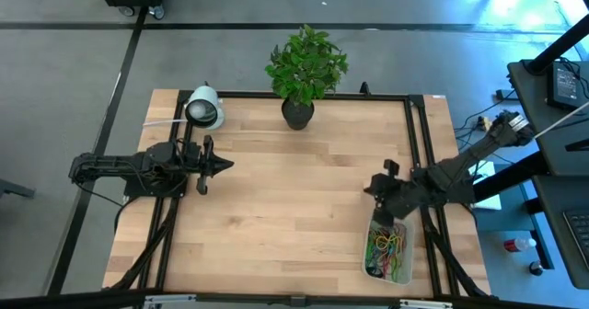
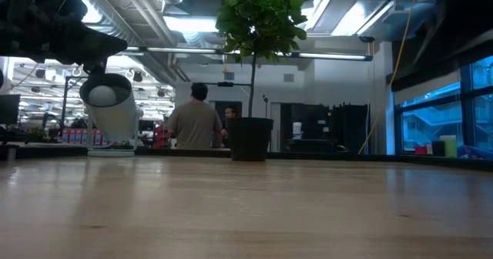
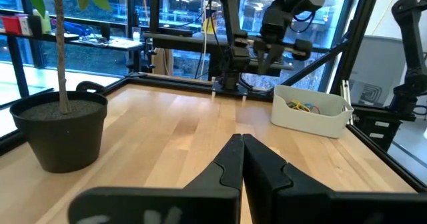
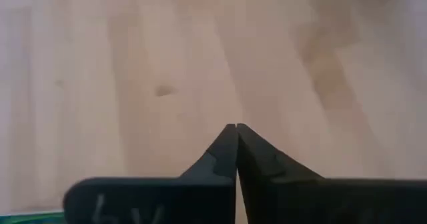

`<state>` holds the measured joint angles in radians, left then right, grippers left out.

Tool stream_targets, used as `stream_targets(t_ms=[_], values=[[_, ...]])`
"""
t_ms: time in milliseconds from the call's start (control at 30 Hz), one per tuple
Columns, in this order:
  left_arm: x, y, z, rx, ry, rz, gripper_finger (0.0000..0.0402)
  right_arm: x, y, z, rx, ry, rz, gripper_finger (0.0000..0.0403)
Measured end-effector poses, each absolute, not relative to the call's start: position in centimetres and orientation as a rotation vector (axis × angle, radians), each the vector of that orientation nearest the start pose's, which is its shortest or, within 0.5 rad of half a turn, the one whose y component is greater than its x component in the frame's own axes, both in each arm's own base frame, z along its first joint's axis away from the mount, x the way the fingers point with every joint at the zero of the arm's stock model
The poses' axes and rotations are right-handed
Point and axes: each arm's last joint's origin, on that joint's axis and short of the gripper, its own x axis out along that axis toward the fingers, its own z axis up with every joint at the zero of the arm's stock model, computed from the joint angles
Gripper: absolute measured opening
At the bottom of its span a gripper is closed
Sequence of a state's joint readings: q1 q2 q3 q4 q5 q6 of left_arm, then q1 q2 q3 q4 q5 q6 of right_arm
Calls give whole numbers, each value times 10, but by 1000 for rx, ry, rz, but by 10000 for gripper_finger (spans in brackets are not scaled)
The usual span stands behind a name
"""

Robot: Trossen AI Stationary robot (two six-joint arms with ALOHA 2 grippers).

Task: Pick and place rubber bands into bin
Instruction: Return to Home Position

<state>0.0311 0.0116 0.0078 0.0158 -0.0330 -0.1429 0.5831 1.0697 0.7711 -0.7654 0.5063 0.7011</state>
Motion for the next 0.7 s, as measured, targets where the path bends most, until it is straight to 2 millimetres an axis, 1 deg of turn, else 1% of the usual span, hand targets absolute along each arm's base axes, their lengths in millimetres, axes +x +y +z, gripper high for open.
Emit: stream_targets(t_ms=[100, 167, 267, 467, 567, 700], values=[[98, 4, 167, -143, -17, 63, 1, 169, 83, 233, 51, 851, -224, 4], [98, 4, 167, -143, -17, 63, 1, 169, 76, 225, 61, 817, -174, 3], [98, 4, 167, -143, -17, 63, 1, 163, 66, 210, 109, 731, -112, 2], [98, 4, 167, -143, -18, 63, 1, 139, 49, 187, 191, 546, -35, 2], [98, 4, 167, -143, -18, 63, 1, 125, 42, 179, 220, 480, 25, 1], [98, 4, 167, -143, -18, 63, 1, 110, 34, 172, 238, 382, 63, 1]])
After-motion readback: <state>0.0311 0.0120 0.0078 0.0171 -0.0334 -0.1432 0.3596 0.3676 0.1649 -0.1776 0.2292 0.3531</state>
